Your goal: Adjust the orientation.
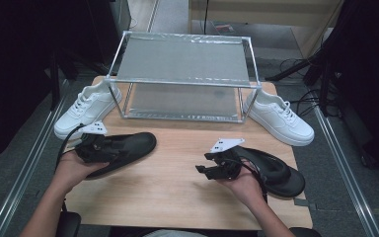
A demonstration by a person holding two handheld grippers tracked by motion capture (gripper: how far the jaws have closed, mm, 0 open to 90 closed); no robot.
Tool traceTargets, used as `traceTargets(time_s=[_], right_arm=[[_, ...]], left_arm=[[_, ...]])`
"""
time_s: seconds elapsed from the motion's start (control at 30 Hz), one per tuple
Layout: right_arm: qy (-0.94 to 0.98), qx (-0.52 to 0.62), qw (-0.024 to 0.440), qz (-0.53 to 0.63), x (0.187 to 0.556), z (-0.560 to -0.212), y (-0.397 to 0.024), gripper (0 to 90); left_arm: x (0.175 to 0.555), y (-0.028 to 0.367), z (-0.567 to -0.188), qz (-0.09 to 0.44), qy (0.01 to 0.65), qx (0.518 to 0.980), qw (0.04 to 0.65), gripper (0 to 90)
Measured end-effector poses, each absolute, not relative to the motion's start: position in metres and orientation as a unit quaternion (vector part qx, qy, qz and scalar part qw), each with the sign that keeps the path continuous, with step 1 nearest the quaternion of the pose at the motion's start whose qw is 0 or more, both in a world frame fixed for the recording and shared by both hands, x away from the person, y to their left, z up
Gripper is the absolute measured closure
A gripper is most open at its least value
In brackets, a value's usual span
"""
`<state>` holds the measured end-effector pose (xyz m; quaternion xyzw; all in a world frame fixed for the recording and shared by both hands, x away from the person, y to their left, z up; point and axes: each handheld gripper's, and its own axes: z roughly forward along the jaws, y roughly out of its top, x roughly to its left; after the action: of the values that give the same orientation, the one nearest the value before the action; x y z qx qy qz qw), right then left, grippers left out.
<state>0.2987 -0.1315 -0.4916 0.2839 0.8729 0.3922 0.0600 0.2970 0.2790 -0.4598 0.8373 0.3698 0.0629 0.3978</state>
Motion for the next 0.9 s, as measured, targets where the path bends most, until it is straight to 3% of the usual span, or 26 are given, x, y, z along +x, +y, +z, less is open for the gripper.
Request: traceTargets(time_s=[0.07,0.4,0.9], right_arm=[[0.874,0.281,0.061,0.391,0.299,-0.492,-0.131,44.7],[0.879,0.278,0.059,0.382,0.298,-0.494,-0.128,44.7],[0.886,0.270,0.060,0.372,0.296,-0.496,-0.124,44.7]], left_arm=[[0.299,0.289,-0.463,0.077,0.380,0.832,0.398,50.2],[0.310,0.309,-0.477,0.059,0.387,0.838,0.381,56.8],[0.326,0.294,-0.498,0.027,0.346,0.868,0.355,63.4]])
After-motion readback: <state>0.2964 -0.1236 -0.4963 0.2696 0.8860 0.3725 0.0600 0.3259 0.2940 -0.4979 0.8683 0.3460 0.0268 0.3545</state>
